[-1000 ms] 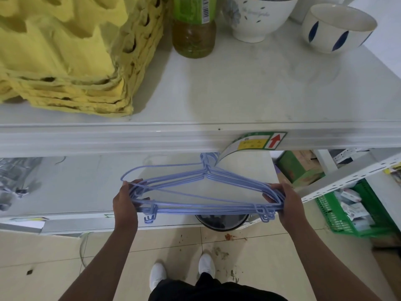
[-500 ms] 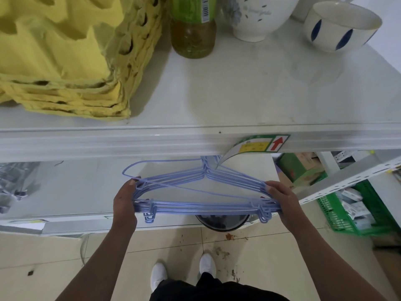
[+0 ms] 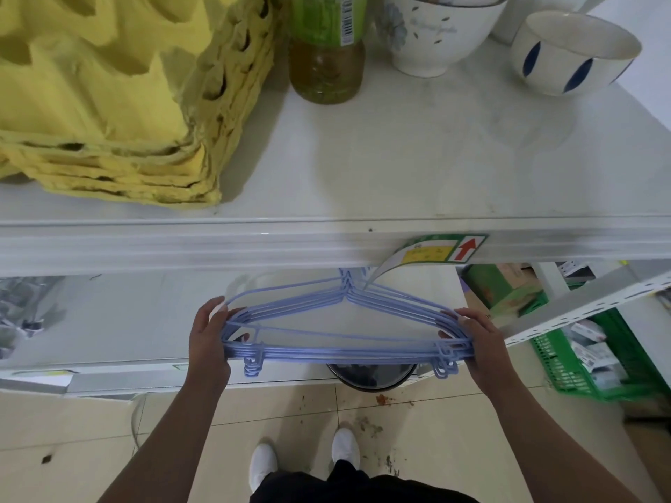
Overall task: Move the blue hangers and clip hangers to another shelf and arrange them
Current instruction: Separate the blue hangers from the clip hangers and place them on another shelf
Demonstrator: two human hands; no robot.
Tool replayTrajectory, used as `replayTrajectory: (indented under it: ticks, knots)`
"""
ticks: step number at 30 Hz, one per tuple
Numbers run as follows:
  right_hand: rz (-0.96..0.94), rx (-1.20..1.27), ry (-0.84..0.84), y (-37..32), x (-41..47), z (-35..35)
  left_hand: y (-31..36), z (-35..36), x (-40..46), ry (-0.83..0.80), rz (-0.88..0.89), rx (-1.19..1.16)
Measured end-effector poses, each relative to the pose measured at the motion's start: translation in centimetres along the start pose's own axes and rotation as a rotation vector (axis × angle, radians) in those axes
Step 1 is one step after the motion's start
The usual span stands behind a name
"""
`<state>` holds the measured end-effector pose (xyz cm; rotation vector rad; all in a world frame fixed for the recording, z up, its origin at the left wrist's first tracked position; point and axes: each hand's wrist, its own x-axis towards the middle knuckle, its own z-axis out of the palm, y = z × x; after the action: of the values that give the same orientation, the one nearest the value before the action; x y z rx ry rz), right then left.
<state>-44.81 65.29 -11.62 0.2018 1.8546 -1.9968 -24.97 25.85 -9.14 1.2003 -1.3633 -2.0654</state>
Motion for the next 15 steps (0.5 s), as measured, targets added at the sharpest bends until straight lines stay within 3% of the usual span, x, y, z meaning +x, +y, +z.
replayTrajectory:
  ticks: [15]
  knots:
    - [0.016,0.030,0.114,-1.1,-0.3,1.1,1.3,1.6,-1.7,0.088,0.171,0.077]
